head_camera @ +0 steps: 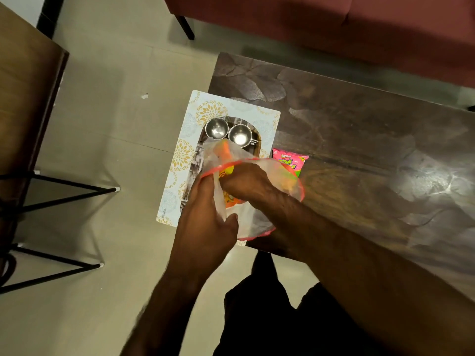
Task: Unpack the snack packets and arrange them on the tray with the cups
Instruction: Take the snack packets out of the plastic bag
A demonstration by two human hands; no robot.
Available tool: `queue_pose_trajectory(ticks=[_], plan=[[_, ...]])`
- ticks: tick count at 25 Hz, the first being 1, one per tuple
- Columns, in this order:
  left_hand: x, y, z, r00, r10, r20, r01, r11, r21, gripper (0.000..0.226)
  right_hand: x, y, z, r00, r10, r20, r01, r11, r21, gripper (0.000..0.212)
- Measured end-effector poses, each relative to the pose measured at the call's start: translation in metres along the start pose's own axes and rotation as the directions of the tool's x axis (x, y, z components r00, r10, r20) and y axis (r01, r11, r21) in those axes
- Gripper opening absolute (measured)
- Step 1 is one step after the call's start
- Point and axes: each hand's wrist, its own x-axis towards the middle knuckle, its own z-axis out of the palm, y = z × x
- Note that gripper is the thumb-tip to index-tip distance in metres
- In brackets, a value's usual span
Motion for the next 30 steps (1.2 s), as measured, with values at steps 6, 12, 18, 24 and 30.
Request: queue_pose_trajectory(ticks=[6, 12, 18, 24, 30], plan=[[0.017, -0.004, -0.009, 0.999, -0.035, 0.023, 0.036, 0.999, -0.015, 0.109, -0.057, 0.011, -0.049, 0.969, -0.236, -0.073, 0.221, 0.961, -0.167, 0.024], [0.023, 0.005, -0.011, 0.994, -0.061, 0.095, 0.074, 0.987, -0.14, 0.084, -0.078, 0.063, -0.135, 0.907, -0.412, 0.086, 0.316, 0.8, 0.51, 0.036], [0.026, -0.005, -0.017, 0.989, -0.141, 0.038, 0.144, 0.984, -0.102, 0.078, -0.016, 0.156, -0.14, 0.987, 0.002, -0.163, 0.141, 0.494, 0.858, 0.029], [0.03, -0.016, -0.024, 0.974, -0.225, -0.002, 0.219, 0.948, -0.23, 0.075, 0.05, 0.213, -0.026, 0.914, 0.403, 0.032, -0.282, 0.578, 0.766, 0.047], [0.03, -0.02, -0.029, 0.983, -0.167, -0.079, 0.141, 0.954, -0.264, 0.077, 0.079, 0.211, 0.027, 0.874, 0.486, -0.014, -0.346, 0.642, 0.685, 0.033]])
